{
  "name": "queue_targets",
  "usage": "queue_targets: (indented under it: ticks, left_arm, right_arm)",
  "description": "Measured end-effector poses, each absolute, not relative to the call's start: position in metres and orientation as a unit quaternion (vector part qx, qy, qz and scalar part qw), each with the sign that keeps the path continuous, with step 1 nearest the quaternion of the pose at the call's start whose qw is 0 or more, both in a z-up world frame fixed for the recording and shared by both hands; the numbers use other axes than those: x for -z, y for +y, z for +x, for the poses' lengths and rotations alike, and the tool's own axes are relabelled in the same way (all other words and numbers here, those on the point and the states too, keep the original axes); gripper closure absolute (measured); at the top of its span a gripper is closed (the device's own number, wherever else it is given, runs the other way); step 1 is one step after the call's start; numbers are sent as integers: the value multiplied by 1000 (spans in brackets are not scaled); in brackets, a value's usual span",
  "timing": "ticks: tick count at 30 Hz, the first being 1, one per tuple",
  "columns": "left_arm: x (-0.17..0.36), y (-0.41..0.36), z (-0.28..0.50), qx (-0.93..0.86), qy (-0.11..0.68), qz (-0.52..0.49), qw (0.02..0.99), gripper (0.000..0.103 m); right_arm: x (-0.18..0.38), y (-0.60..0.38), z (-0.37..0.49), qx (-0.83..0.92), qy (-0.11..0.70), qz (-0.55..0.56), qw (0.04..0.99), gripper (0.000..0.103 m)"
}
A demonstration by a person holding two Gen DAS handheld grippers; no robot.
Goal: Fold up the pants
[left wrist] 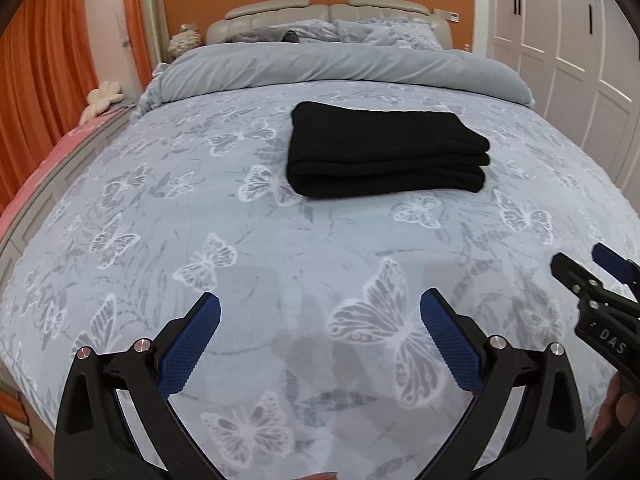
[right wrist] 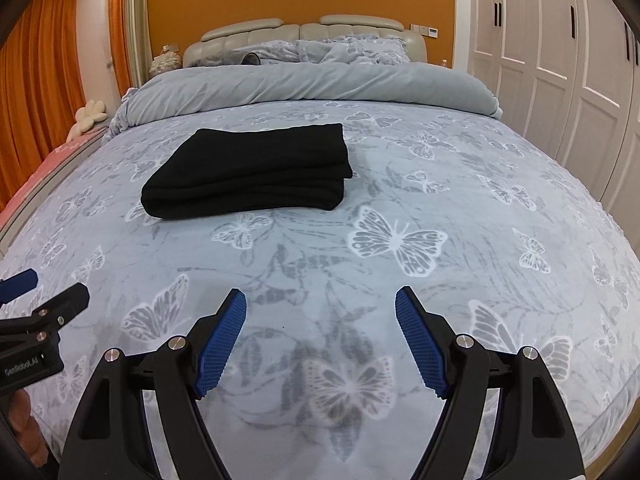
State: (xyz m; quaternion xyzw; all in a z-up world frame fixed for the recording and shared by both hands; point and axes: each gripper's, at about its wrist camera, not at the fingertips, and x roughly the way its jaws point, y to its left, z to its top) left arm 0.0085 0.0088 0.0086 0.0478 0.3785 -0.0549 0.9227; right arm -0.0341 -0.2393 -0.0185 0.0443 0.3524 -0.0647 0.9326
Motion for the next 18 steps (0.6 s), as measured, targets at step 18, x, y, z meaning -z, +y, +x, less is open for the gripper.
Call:
queue_targets:
  ticks: [18]
  left_arm:
    - [-6, 10, 8, 15, 367, 64, 928, 5]
  right_arm:
    - [20, -234, -34, 55, 356, 43, 932, 28]
